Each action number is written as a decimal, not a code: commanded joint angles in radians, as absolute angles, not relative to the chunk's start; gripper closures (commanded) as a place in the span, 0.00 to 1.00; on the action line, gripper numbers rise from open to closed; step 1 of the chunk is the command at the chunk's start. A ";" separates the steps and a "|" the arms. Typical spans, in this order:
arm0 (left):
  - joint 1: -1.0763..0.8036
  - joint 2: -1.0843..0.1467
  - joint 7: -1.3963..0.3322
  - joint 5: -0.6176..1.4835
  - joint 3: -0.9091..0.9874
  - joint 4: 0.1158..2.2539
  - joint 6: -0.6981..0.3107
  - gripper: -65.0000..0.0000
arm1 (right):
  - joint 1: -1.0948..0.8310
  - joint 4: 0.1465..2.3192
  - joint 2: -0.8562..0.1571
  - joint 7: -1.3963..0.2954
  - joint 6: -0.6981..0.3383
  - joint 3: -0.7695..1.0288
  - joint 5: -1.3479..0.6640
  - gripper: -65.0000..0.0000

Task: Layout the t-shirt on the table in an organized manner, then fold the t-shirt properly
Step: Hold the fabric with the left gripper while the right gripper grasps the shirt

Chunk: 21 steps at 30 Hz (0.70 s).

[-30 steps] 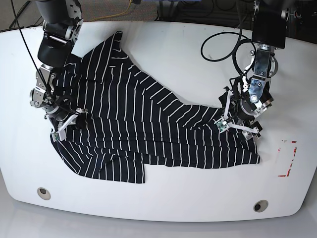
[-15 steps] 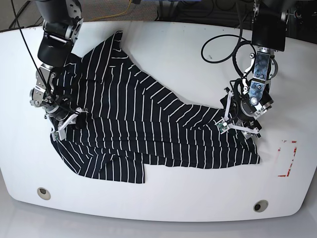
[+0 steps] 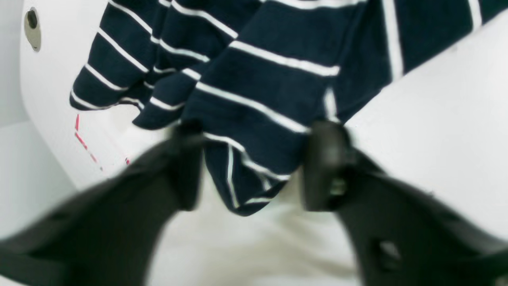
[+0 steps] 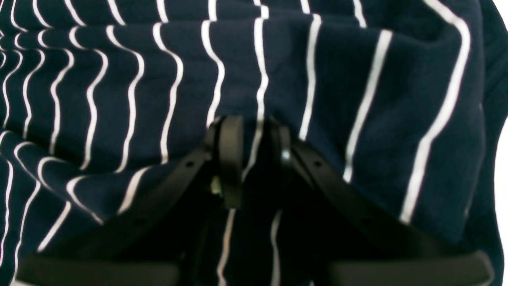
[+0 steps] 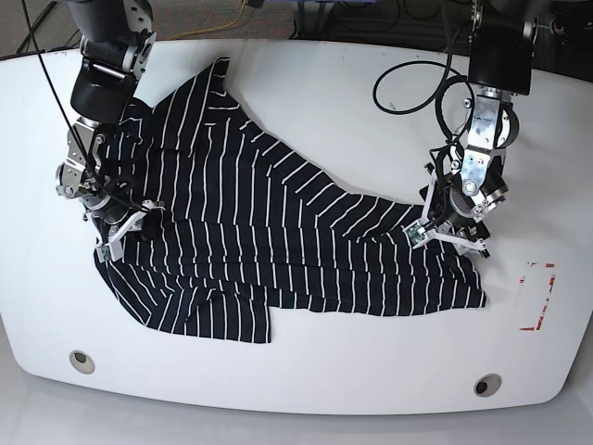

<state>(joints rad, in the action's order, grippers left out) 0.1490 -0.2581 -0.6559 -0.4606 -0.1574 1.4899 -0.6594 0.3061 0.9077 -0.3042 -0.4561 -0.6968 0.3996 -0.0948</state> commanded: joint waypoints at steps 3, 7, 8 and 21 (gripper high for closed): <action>0.170 -0.263 -0.644 -0.478 -0.153 1.501 -0.651 0.75 | 0.311 0.908 -0.311 -0.512 -0.698 0.398 -0.065 0.81; 0.170 -0.263 -0.644 -0.478 -0.153 1.501 -0.651 0.85 | 0.311 0.908 -0.311 -0.512 -0.698 0.398 -0.065 0.81; 0.170 -0.263 -0.644 -0.478 -0.153 1.501 -0.651 0.85 | 0.311 0.908 -0.311 -0.512 -0.698 0.398 -0.065 0.81; 0.170 -0.263 -0.645 -0.479 -0.153 1.509 -0.651 0.87 | 0.306 0.908 -0.312 -0.512 -0.698 0.401 -0.067 0.81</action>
<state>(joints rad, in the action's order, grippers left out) 0.1490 -0.2558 -0.6540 -0.4717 -0.1581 1.4891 -0.6594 0.3038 0.9081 -0.3046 -0.4557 -0.6968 0.3996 -0.0982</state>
